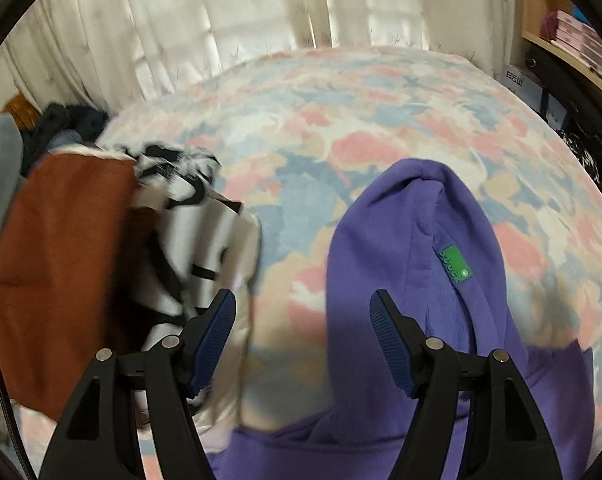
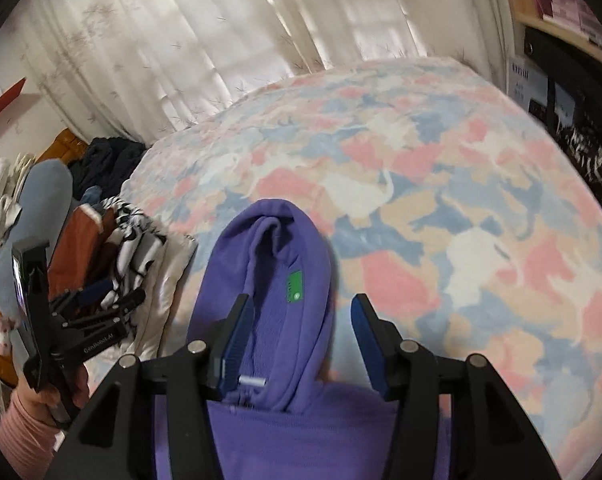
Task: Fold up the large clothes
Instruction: 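Close both grippers on the hoodie hood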
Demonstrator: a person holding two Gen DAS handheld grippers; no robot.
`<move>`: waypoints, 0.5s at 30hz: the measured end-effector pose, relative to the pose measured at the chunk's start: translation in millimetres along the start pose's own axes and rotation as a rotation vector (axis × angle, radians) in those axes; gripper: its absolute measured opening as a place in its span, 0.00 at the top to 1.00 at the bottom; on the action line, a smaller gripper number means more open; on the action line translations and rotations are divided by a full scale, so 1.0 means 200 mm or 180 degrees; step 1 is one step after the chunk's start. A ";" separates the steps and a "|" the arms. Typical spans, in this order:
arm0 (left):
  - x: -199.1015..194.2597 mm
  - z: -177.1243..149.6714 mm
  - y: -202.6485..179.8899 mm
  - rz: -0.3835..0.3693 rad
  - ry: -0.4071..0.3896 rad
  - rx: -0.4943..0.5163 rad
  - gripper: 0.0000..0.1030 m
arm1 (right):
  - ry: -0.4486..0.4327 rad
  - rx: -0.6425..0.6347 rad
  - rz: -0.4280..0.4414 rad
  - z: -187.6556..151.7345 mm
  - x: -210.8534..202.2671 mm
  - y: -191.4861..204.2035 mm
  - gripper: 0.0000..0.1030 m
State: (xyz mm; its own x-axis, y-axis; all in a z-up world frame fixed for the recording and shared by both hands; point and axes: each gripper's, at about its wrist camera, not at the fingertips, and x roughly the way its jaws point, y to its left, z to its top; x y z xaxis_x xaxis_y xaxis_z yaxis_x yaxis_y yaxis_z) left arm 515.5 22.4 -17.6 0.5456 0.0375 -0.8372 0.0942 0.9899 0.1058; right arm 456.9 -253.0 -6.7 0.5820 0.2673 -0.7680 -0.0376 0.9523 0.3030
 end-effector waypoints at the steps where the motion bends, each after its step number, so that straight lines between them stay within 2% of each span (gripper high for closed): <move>1: 0.05 0.00 -0.01 -0.0044 0.0044 -0.0010 0.34 | 0.0027 0.0028 -0.0008 0.01 0.05 -0.01 0.51; 9: 0.39 -0.05 -0.13 -0.0078 0.0279 0.0209 0.34 | 0.0300 0.0237 0.0053 -0.03 0.39 -0.13 0.51; 15: 0.58 -0.07 -0.13 -0.0106 0.0431 0.0192 0.34 | 0.0404 0.0269 0.0061 -0.08 0.57 -0.18 0.51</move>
State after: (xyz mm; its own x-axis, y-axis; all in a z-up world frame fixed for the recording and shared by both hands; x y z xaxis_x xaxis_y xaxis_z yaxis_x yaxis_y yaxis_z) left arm 564.4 3.9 -126.0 0.4243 0.0271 -0.9051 0.1623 0.9811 0.1054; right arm 511.3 -254.8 -114.9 0.4744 0.3070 -0.8251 0.0239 0.9324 0.3606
